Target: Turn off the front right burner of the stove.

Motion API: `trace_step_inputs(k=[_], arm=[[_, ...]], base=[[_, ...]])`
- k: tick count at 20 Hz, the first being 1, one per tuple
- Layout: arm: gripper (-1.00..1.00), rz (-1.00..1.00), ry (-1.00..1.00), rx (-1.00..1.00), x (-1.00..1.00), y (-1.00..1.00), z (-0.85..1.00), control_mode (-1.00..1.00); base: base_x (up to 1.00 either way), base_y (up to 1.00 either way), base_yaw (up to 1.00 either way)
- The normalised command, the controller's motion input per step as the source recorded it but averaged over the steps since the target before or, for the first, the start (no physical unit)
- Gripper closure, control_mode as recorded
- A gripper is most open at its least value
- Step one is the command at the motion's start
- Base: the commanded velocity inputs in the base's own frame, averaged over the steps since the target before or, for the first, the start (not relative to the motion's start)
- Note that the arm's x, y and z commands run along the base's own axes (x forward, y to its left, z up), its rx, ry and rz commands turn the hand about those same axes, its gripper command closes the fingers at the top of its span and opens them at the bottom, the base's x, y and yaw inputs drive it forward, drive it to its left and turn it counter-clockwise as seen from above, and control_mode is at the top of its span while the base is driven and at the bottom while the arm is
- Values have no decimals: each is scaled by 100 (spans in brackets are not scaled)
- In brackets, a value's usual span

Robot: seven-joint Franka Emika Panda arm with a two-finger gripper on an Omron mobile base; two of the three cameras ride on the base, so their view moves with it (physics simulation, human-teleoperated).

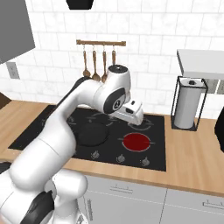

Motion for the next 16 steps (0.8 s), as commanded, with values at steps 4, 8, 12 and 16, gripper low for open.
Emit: trace_step_inputs(k=[4, 8, 12, 16], arm=[[-100, -15, 13, 0, -1, -99, -66, -100], [-100, -4, 11, -1, 0, -87, -70, -100], [-100, 0, 11, -9, 0, -19, -67, -100], [-100, 0, 9, -3, 1, 0, -62, -100]], base=[[0, 0, 0], [0, 0, 0], [0, 0, 0], [0, 0, 0]])
